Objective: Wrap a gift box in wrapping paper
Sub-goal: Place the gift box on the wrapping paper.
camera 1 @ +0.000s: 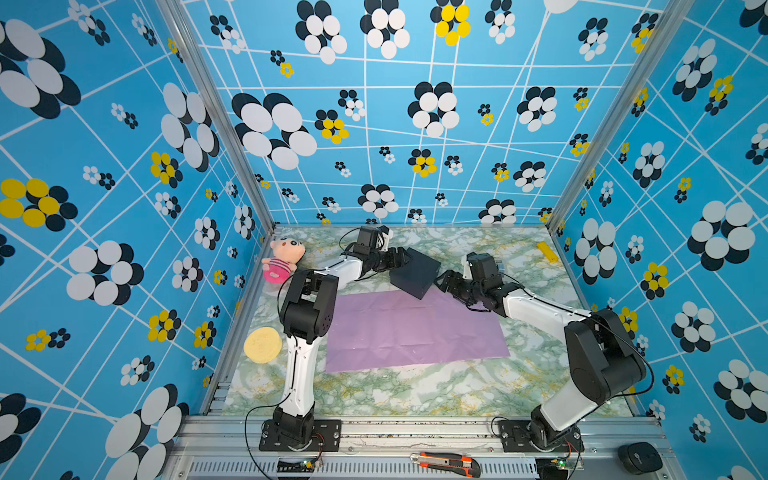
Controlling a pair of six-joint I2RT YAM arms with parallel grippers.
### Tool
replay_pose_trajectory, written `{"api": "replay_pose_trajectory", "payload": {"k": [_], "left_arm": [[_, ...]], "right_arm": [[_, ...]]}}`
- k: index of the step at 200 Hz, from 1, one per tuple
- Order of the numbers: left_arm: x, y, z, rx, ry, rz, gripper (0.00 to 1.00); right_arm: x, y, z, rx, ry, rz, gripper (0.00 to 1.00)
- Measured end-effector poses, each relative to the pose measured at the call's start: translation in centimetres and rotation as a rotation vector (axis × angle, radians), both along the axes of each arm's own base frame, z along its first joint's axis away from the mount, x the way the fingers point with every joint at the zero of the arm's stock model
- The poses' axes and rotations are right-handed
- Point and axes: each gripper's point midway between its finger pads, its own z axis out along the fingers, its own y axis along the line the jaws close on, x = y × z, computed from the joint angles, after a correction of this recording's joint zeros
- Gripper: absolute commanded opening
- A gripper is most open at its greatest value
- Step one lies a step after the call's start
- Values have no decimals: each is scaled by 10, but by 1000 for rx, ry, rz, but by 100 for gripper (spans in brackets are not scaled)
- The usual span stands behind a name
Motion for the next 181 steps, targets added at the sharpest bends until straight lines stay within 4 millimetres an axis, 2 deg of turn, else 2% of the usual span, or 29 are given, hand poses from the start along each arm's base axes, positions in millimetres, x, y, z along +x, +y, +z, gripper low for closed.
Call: {"api": "replay_pose_trajectory", "payload": {"k": [16,35,58,77,102,133,181], "left_arm": [[14,0,8,-8,-34,2,83],[28,-2,10,-12,-58,1,82],[38,-7,-1,-11,-44,-13,81],[38,-12,-12,-10,-20,-35,81],[28,-21,-23,-14,15,-84,79],[13,-36,-21,-41,15,-159,78],[-28,-42,-26,-65,57,-242,77]], "right_arm": [[-6,-10,-22,-15,54,-21,72],[-8,-13,-37,-22,94,-34,68],[-8,-13,-46,-20,110,-41,64],[-11,-15,-51,-18,122,-54,63],[-14,-18,-57,-17,133,-68,62],[-13,-20,-57,-10,126,-81,60],[-11,-24,-59,-11,123,-106,55]]}}
